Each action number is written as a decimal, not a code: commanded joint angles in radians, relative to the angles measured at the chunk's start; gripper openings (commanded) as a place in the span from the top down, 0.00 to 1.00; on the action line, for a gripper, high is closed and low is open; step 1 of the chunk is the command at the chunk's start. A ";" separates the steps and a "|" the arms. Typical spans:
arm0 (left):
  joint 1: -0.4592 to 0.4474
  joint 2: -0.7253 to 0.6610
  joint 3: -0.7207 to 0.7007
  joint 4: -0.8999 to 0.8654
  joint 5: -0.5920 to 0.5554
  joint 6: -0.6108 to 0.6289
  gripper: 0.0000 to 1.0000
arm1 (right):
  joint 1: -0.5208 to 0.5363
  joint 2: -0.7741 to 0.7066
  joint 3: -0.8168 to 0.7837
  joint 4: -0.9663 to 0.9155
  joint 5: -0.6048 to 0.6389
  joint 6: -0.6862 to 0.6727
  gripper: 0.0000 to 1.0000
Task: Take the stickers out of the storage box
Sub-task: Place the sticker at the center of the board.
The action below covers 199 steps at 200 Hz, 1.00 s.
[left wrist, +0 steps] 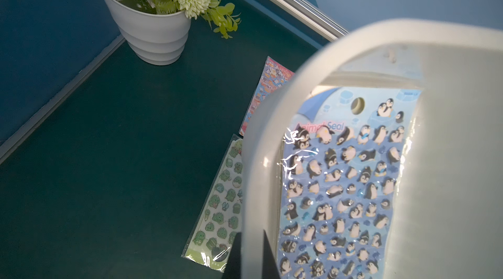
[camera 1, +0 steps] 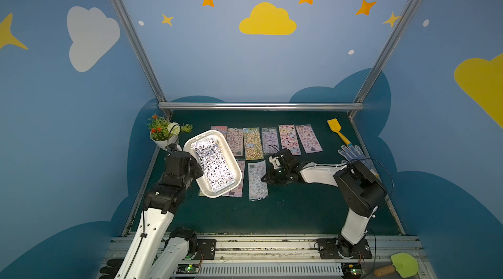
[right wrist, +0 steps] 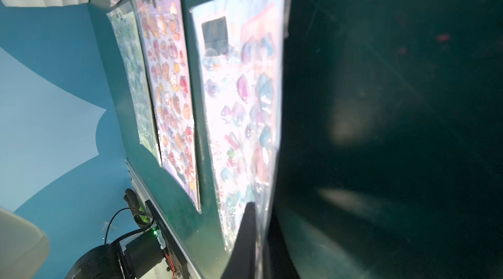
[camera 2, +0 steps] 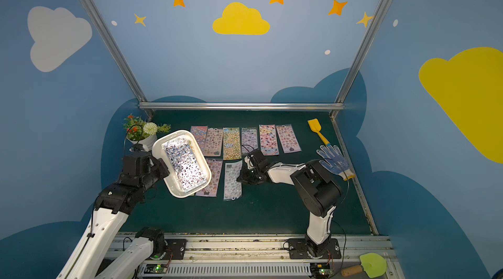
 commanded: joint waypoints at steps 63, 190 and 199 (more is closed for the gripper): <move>0.006 -0.014 -0.004 0.026 0.006 0.005 0.96 | 0.032 0.068 0.069 0.012 0.043 0.026 0.98; 0.007 -0.011 -0.005 0.023 -0.009 0.002 0.96 | 0.015 -0.014 0.010 -0.004 0.082 0.018 0.69; 0.007 -0.011 -0.005 0.023 -0.010 0.003 0.96 | 0.013 -0.026 0.005 -0.010 0.087 0.014 0.67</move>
